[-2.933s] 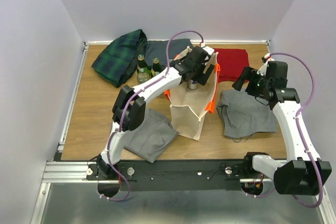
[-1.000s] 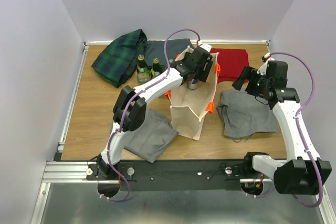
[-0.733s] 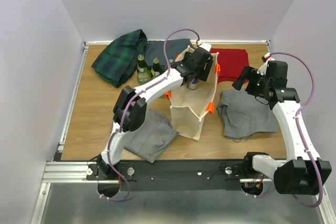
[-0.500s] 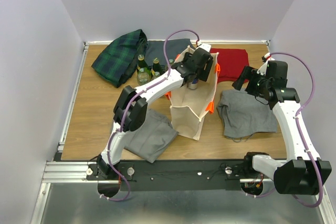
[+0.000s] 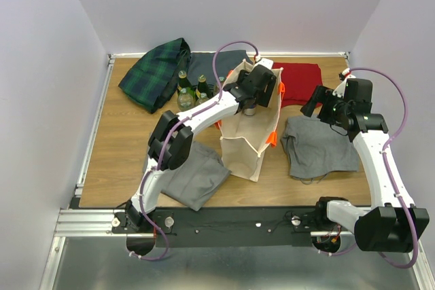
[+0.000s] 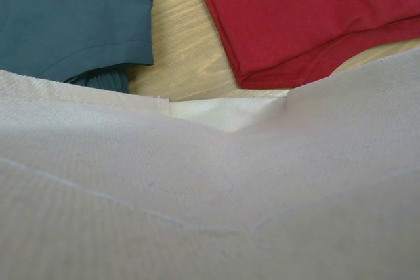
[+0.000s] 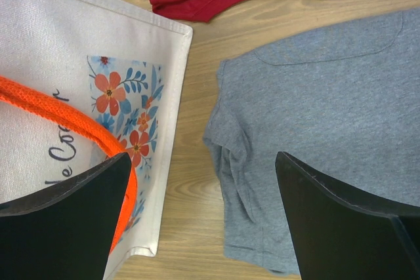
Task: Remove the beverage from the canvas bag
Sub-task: Adjust the drink in the canvas bag.
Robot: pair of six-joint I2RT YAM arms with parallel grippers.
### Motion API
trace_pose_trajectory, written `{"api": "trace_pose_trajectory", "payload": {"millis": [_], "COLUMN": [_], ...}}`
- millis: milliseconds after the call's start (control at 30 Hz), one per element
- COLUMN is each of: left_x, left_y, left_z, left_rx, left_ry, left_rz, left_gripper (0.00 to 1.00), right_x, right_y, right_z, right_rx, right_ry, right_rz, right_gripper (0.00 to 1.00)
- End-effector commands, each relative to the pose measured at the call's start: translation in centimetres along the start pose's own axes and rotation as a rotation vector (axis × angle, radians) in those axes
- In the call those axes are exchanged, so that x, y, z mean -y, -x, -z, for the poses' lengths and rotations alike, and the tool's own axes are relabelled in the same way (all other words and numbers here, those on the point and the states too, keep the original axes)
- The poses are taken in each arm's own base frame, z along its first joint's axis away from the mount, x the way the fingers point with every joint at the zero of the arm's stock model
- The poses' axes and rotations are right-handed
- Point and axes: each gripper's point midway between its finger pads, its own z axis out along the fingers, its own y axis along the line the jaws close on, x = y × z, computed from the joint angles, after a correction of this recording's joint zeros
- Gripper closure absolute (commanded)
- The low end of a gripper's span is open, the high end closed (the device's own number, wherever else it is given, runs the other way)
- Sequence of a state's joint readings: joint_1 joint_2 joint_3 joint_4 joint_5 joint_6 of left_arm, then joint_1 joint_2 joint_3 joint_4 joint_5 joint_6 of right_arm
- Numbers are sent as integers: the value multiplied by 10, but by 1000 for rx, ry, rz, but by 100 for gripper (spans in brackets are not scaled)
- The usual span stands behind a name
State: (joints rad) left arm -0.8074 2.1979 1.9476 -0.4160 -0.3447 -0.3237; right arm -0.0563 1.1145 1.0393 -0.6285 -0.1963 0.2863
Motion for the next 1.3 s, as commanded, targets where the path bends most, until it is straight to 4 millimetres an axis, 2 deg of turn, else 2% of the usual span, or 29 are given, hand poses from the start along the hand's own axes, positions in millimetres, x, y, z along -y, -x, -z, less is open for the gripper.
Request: {"api": "trace_pose_trajectory", "payload": {"millis": [0, 300, 467, 967, 1067, 1100, 1267], "left_x": [-4, -6, -6, -9, -8, -8, -7], "left_y": [-14, -14, -13, -24, -27, -29, -32], "left_z": [-10, -10, -9, -11, -12, -12, -13], "left_rx": [-17, -15, -16, -51, -61, -66, -76], "left_ry": [42, 50, 52, 60, 53, 50, 44], "left_rz": [0, 1, -2, -31, -35, -40, -42], "left_gripper": [14, 25, 27, 39, 37, 27, 27], "right_x": [4, 4, 4, 4, 3, 3, 3], "right_y": [1, 1, 1, 1, 2, 2, 2], "right_z": [-3, -2, -2, -3, -3, -3, -4], "right_rx": [10, 13, 13, 10, 10, 10, 8], "right_ry": [-7, -9, -9, -7, -6, -7, -3], "right_rz": [7, 7, 7, 7, 7, 6, 7], "right_gripper": [0, 0, 0, 0, 0, 0, 0]}}
